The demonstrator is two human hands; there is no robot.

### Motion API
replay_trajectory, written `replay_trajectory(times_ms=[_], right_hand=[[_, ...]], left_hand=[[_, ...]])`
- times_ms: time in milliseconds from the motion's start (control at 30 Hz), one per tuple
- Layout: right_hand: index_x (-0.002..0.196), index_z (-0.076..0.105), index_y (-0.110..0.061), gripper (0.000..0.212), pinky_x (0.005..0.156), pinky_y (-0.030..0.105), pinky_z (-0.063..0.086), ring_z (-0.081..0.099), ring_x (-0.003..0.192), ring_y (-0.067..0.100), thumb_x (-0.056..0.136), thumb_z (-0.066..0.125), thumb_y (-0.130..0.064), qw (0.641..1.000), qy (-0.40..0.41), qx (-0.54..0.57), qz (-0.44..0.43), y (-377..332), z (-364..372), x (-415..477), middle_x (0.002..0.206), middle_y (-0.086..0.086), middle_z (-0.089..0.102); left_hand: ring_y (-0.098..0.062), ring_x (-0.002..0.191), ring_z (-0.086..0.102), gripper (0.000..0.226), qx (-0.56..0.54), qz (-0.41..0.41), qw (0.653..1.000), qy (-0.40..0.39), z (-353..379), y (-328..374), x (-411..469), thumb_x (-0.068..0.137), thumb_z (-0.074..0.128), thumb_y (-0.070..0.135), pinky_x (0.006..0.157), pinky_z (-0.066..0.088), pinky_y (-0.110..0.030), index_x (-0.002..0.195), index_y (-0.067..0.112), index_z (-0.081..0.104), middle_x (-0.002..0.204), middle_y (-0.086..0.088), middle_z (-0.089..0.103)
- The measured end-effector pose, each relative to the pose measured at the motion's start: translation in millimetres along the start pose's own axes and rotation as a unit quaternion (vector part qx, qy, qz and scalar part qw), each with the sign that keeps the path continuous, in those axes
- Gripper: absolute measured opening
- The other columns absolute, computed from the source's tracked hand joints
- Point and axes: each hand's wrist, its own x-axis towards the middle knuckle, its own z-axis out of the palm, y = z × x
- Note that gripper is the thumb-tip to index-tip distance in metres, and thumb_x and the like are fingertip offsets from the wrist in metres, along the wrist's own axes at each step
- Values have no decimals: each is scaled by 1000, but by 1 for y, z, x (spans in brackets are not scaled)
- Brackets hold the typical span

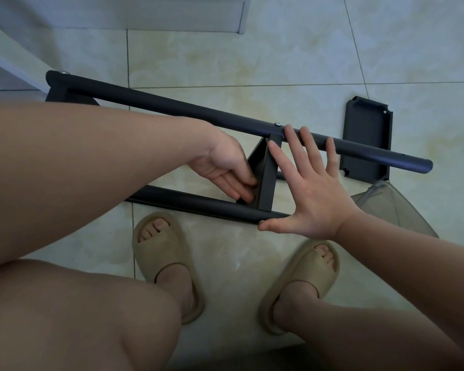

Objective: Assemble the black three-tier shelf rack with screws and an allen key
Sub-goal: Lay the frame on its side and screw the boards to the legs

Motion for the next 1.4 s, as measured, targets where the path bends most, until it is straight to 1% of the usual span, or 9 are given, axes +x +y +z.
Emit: replay_trajectory(times_ms=[100, 200, 300, 367, 467, 667, 967, 1133, 1400], right_hand=[[163, -2, -24, 132, 120, 63, -13, -16, 156, 32, 64, 32, -103, 1000, 0, 3, -1, 0, -1, 0, 170, 8, -13], [163, -2, -24, 131, 120, 62, -13, -16, 156, 32, 64, 32, -103, 1000, 1, 4, -2, 0, -1, 0, 170, 8, -12], [164, 0, -23, 132, 120, 63, -13, -15, 156, 33, 64, 33, -102, 1000, 2, 5, -2, 0, -1, 0, 170, 9, -11], [164, 1, -22, 132, 120, 64, -13, -14, 156, 34, 65, 34, -102, 1000, 2, 4, -3, 0, 0, 0, 170, 10, -10], [164, 2, -21, 132, 120, 65, -11, -13, 156, 34, 65, 35, -102, 1000, 2, 4, -4, 0, 0, 0, 170, 10, -8], [164, 4, -20, 132, 120, 67, -10, -12, 156, 35, 65, 36, -102, 1000, 6, 5, -7, 2, -1, 0, 170, 11, -7], [163, 12, -16, 131, 119, 71, -2, -4, 156, 40, 67, 35, -102, 1000, 24, -10, -16, 6, 5, 2, 170, 17, 1], [163, 14, -14, 131, 118, 71, -2, -3, 155, 42, 68, 38, -101, 999, 26, -9, -20, 8, 7, 2, 169, 19, 2], [162, 17, -13, 130, 118, 72, -2, 0, 155, 45, 69, 36, -101, 1000, 21, -3, -18, 8, 6, 2, 168, 23, 7]], left_hand=[[-13, 85, 76, 17, 18, -5, 1000, 13, 0, -2, 3, 97, 63, 16, 61, 57, -22, 109, 4, 65, 91, -7, 78], [-10, 71, 74, 17, 47, -10, 998, 38, 0, -3, 9, 96, 65, 20, 54, 54, -19, 105, 6, 65, 83, -6, 77], [-7, 53, 64, 13, 75, -14, 996, 48, 0, -2, 15, 96, 64, 20, 45, 47, -18, 96, 7, 65, 70, -2, 73], [-6, 47, 53, 13, 99, -13, 994, 49, 0, -2, 18, 97, 63, 21, 42, 39, -16, 93, 8, 65, 61, 3, 64], [-6, 48, 46, 9, 114, -14, 993, 39, -1, -2, 22, 95, 62, 18, 45, 34, -17, 93, 11, 66, 59, 5, 55], [-10, 60, 62, 12, 85, -29, 995, -52, -7, 1, 25, 95, 61, 8, 55, 48, -18, 89, 11, 71, 76, -3, 68], [-11, 76, 67, 12, 149, -76, 978, -124, -5, 6, 36, 95, 62, 8, 64, 51, -22, 101, 13, 72, 89, -2, 72], [-11, 73, 67, 15, 131, -82, 977, -146, -3, 11, 37, 94, 60, 4, 68, 56, -21, 106, 6, 69, 87, -5, 71], [-9, 70, 65, 10, 135, -95, 974, -157, -1, 15, 38, 93, 63, 11, 68, 51, -21, 94, 11, 73, 83, -1, 73]])
